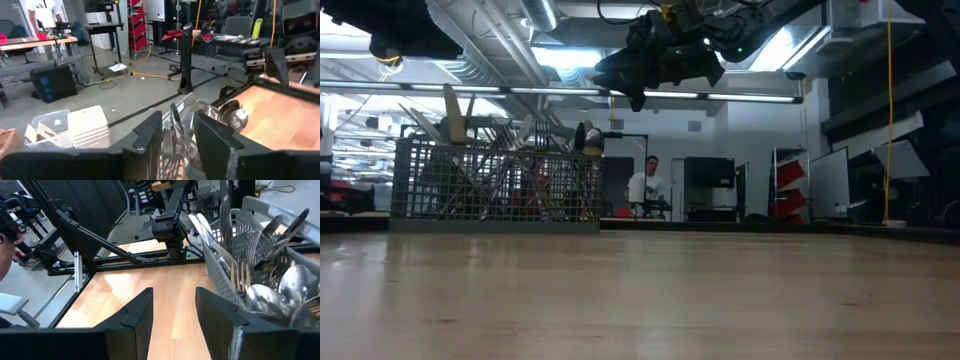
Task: Sort silverware
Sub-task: Put the silver table knife into the silverware rack, then return to Home Position
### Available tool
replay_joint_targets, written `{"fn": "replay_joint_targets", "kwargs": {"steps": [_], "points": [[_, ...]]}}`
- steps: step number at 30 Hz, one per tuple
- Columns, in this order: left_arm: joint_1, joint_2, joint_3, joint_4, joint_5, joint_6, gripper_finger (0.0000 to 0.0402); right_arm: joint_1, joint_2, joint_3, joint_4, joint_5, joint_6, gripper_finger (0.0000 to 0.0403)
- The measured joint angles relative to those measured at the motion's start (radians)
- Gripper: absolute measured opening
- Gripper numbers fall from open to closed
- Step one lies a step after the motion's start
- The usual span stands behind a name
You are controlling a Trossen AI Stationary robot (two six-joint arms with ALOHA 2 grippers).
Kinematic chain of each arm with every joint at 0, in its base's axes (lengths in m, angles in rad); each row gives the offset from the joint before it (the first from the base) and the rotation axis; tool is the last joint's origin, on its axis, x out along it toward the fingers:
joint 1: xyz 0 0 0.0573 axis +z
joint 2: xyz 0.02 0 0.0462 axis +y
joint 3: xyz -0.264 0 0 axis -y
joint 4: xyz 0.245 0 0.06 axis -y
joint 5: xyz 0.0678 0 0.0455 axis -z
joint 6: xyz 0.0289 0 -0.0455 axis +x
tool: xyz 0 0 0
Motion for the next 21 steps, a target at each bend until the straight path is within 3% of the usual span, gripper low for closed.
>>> {"fn": "replay_joint_targets", "kwargs": {"steps": [6, 11, 16, 21], "points": [[0.000, -0.004, 0.105, -0.007, 0.068, -0.036, 0.0104, -0.028, -0.117, 0.000, -0.107, 0.005, -0.045, 0.0150], [0.000, -0.059, 0.159, -0.080, 0.238, -0.093, 0.0101, -0.034, -0.265, 0.000, -0.411, 0.114, -0.209, 0.0150], [0.000, -0.163, 0.077, -0.095, 0.412, -0.191, 0.0100, -0.031, -0.382, -0.011, -0.657, 0.198, -0.303, 0.0150], [0.000, -0.170, -0.073, 0.091, 0.449, -0.165, 0.0100, -0.032, -0.508, -0.168, -0.551, 0.222, -0.269, 0.0150]]}}
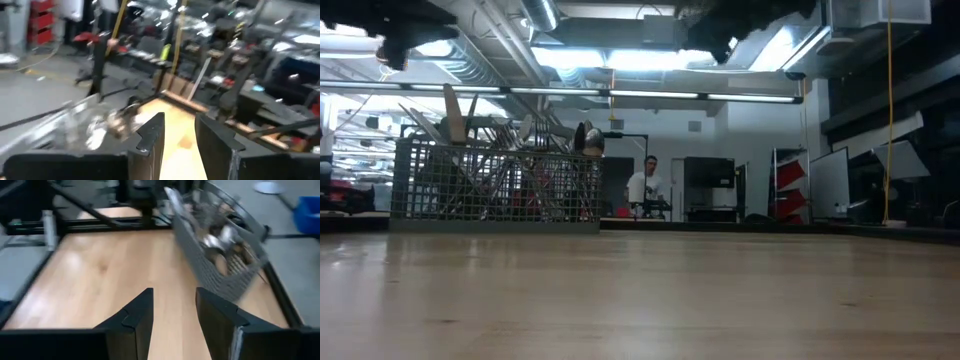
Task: Sort silverware
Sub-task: Return to Home Position
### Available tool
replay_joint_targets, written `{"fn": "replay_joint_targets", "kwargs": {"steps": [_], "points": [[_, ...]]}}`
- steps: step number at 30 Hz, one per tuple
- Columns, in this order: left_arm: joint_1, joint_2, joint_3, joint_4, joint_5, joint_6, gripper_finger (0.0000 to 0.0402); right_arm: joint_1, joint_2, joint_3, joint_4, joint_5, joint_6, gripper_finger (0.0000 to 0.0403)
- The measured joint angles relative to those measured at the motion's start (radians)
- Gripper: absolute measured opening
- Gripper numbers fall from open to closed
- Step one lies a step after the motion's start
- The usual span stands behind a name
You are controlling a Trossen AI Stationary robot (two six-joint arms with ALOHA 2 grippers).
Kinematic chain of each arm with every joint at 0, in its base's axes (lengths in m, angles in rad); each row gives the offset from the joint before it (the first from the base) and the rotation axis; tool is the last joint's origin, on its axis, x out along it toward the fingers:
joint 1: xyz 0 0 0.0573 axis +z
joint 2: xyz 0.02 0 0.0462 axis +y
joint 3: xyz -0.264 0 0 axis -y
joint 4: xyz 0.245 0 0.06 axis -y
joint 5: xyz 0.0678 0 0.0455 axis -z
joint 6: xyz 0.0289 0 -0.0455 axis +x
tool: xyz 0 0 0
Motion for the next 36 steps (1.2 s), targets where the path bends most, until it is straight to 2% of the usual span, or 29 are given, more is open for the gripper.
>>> {"fn": "replay_joint_targets", "kwargs": {"steps": [6, 13, 16, 20, 27, 31, 36], "points": [[0.000, 0.022, -0.213, 0.404, 0.141, 0.161, 0.0100, 0.000, -0.185, -0.287, 0.186, 0.157, 0.086, 0.0150], [0.000, 0.016, -0.424, 0.699, 0.165, 0.230, 0.0100, 0.000, -0.454, -0.643, 0.445, 0.309, 0.224, 0.0150], [0.000, 0.016, -0.462, 0.715, 0.165, 0.235, 0.0100, 0.000, -0.596, -0.781, 0.524, 0.352, 0.281, 0.0150], [0.000, 0.016, -0.463, 0.689, 0.160, 0.256, 0.0100, 0.000, -0.782, -0.925, 0.608, 0.356, 0.339, 0.0150], [0.000, 0.016, -0.463, 0.684, 0.160, 0.340, 0.0100, 0.000, -1.104, -1.099, 0.666, 0.409, 0.389, 0.0150], [0.000, 0.016, -0.463, 0.648, 0.160, 0.358, 0.0100, 0.000, -1.228, -1.157, 0.663, 0.399, 0.421, 0.0150], [0.000, 0.016, -0.463, 0.545, 0.159, 0.315, 0.0100, 0.000, -1.320, -1.215, 0.632, 0.398, 0.435, 0.0150]]}}
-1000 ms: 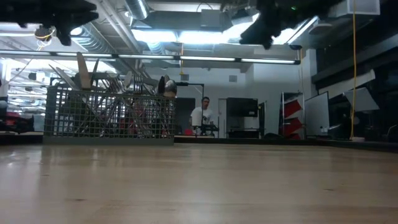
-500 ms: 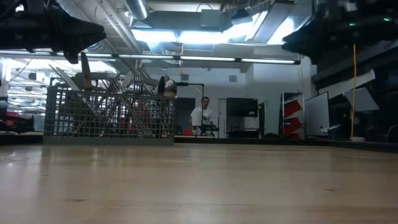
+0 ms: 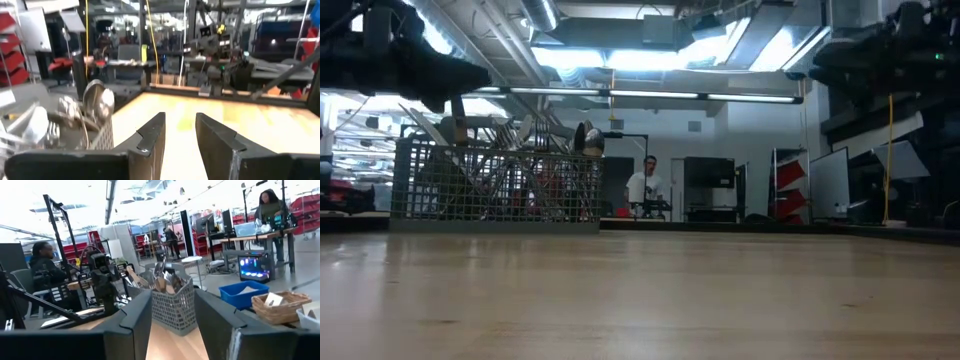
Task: Sort silverware
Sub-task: Return to Home Position
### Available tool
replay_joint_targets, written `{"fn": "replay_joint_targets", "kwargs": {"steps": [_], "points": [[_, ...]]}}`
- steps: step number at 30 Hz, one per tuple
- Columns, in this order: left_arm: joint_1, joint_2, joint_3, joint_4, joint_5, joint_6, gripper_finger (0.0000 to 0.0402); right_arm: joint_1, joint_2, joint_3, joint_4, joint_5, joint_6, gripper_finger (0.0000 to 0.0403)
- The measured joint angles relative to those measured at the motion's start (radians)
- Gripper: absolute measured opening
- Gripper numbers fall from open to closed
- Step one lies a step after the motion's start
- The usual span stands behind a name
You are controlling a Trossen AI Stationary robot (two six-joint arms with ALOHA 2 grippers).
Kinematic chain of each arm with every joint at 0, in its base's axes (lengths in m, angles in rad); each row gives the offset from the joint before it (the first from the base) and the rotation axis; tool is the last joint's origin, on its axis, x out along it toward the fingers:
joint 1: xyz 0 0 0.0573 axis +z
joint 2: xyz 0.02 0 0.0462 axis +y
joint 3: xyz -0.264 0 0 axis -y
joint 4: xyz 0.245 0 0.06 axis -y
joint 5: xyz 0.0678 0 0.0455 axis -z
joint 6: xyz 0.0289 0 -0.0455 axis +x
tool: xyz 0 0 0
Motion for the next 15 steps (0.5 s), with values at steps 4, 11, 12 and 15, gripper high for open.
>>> {"fn": "replay_joint_targets", "kwargs": {"steps": [4, 11, 12, 15], "points": [[0.000, 0.000, 0.000, -0.043, -0.018, -0.023, 0.0100, 0.000, -0.038, -0.058, 0.002, 0.000, 0.015, 0.0150], [0.000, 0.000, 0.000, -0.050, -0.105, -0.010, 0.0100, 0.000, -0.063, -0.108, -0.014, -0.001, 0.035, 0.0150], [0.000, 0.000, 0.000, -0.052, -0.105, -0.007, 0.0100, 0.000, -0.062, -0.109, -0.023, -0.001, 0.034, 0.0150], [0.000, 0.000, 0.000, -0.078, -0.106, -0.003, 0.0100, 0.000, -0.062, -0.109, -0.024, -0.002, 0.013, 0.0150]]}}
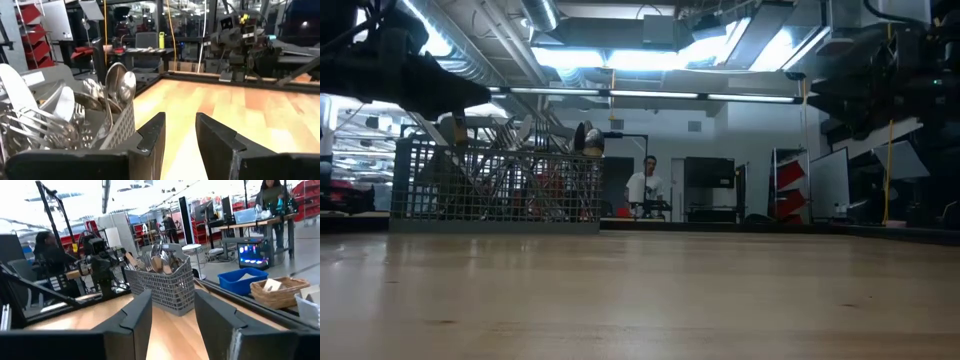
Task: Sort silverware
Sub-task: Return to Home Position
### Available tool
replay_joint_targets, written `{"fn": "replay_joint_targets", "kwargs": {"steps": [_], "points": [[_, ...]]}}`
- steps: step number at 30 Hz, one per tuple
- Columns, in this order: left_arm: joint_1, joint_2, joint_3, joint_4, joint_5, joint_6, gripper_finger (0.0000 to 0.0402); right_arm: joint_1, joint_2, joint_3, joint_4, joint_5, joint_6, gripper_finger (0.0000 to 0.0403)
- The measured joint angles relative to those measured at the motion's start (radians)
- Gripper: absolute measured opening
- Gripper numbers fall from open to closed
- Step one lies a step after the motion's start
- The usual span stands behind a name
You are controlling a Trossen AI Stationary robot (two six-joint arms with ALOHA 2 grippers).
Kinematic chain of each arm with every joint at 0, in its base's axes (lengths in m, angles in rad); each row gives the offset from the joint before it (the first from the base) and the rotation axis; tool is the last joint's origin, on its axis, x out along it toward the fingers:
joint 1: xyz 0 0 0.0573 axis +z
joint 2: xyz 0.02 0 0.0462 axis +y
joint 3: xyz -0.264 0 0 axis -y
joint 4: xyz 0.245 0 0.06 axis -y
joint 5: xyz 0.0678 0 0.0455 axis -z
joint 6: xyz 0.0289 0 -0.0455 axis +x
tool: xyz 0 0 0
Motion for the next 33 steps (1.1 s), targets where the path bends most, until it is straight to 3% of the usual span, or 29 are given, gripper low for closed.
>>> {"fn": "replay_joint_targets", "kwargs": {"steps": [5, 11, 18, 33], "points": [[0.000, 0.000, 0.000, -0.037, 0.000, -0.033, 0.0100, 0.000, 0.000, -0.001, -0.028, -0.022, -0.044, 0.0150], [0.000, 0.000, 0.001, -0.042, 0.000, -0.099, 0.0100, 0.000, 0.000, -0.002, -0.033, -0.131, -0.044, 0.0150], [0.000, 0.000, 0.001, -0.044, 0.000, -0.033, 0.0100, 0.001, 0.000, -0.003, -0.029, -0.111, -0.048, 0.0150], [0.000, 0.003, 0.001, -0.044, 0.000, -0.033, 0.0100, 0.001, 0.004, -0.004, -0.062, -0.192, -0.041, 0.0150]]}}
